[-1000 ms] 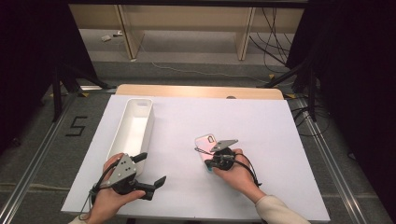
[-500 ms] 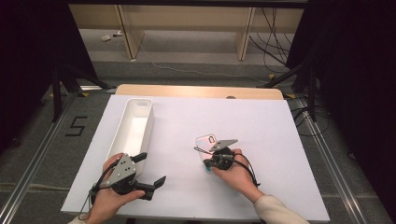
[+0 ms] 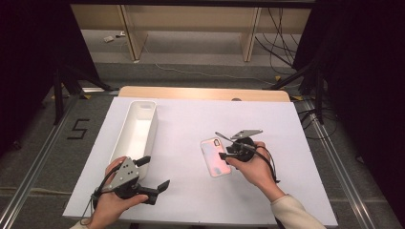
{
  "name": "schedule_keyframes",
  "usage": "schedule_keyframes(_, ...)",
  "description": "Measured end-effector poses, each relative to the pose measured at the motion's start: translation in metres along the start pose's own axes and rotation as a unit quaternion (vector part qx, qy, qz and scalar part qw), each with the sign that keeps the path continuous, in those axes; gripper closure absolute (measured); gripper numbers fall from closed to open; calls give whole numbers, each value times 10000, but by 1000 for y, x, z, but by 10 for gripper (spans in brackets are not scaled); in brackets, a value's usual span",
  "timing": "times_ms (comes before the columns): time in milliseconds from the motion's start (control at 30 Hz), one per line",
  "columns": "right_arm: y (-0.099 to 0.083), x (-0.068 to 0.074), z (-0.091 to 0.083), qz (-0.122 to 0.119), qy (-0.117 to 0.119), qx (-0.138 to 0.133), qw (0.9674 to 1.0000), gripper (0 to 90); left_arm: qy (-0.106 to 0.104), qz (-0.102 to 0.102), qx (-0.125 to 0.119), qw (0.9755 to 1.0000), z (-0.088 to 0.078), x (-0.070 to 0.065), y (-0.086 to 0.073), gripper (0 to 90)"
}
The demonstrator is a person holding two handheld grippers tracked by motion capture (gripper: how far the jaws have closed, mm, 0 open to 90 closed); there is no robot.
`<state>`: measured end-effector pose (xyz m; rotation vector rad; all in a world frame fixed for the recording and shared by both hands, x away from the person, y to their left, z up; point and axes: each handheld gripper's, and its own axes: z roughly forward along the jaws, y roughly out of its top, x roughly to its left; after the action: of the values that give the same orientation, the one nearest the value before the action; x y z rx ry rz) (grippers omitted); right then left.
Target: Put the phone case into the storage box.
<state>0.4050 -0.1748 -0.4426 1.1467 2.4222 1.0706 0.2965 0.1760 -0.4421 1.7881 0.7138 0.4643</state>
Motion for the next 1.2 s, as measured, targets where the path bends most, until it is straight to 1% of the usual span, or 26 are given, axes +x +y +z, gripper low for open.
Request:
schedule_keyframes(33,0,0,0,0,0,0,10000,555,8,-6,7,10000,0,0,0,0)
schedule_keyframes(67,2,-1,-3,68,-66,-74,9999,519,5,-5,6,10000,0,0,0,0)
schedule_keyframes(100,4,-5,-7,-19,-101,-91,9999,496,-2,-12,-1,10000,0,0,0,0)
schedule_keyframes(133,7,-6,-12,-13,-98,-110,9999,470,3,-8,0,10000,0,0,0,0)
schedule_keyframes(167,11,-9,-20,6,-131,-260,9996,427,5,0,7,10000,0,0,0,0)
schedule_keyframes(200,12,-12,-23,-69,-196,-378,9991,413,3,-2,12,10000,0,0,0,0)
schedule_keyframes(233,12,-12,-23,-69,-196,-378,9991,413,3,-5,10,10000,0,0,0,0)
schedule_keyframes(267,16,-13,-31,61,-238,-635,9977,374,6,-1,9,10000,0,0,0,0)
schedule_keyframes(300,16,-13,-31,61,-238,-635,9977,374,9,-5,-1,10000,0,0,0,0)
schedule_keyframes(333,17,-12,-36,184,-258,-654,9974,369,12,-5,-5,10000,0,0,0,0)
schedule_keyframes(367,19,-13,-39,179,-307,-749,9966,363,8,-6,-4,10000,0,0,0,0)
schedule_keyframes(400,20,-13,-43,186,-285,-828,9960,359,5,-5,2,10000,0,0,0,0)
schedule_keyframes(433,22,-14,-46,174,-353,-920,9950,357,11,-1,5,10000,0,0,0,0)
schedule_keyframes(467,23,-14,-47,131,-346,-986,9944,357,14,-2,7,10000,0,0,0,0)
schedule_keyframes(500,24,-15,-52,162,-348,-1044,9938,353,13,-6,6,10000,0,0,0,0)
schedule_keyframes(600,26,-15,-55,179,-358,-1045,9937,348,16,-8,15,10000,0,0,0,0)
schedule_keyframes(667,26,-16,-57,208,-384,-1091,9931,344,10,-22,11,10000,0,0,-1,0)
schedule_keyframes(700,27,-17,-57,146,-409,-1113,9928,344,14,-20,9,10000,0,0,0,0)
schedule_keyframes(733,27,-17,-57,170,-373,-1056,9936,347,11,-18,13,10000,0,0,0,0)
schedule_keyframes(833,29,-18,-57,159,-387,-1064,9934,352,7,-28,8,10000,0,0,-1,0)
schedule_keyframes(867,30,-18,-57,208,-359,-1054,9936,352,8,-25,14,10000,0,0,-1,0)
schedule_keyframes(1033,32,-19,-56,234,-433,-870,9950,364,-19,-49,8,10000,1,-1,-1,0)
schedule_keyframes(1067,32,-19,-57,243,-411,-811,9956,365,-18,10,9,10000,1,-1,0,0)
schedule_keyframes(1133,33,-18,-56,259,-404,-786,9958,365,-29,13,7,10000,1,-1,0,0)
schedule_keyframes(1167,34,-18,-56,305,-407,-769,9957,365,-33,25,7,10000,1,-1,0,0)
schedule_keyframes(1200,35,-18,-56,288,-407,-754,9959,365,-19,-22,5,10000,1,-1,0,0)
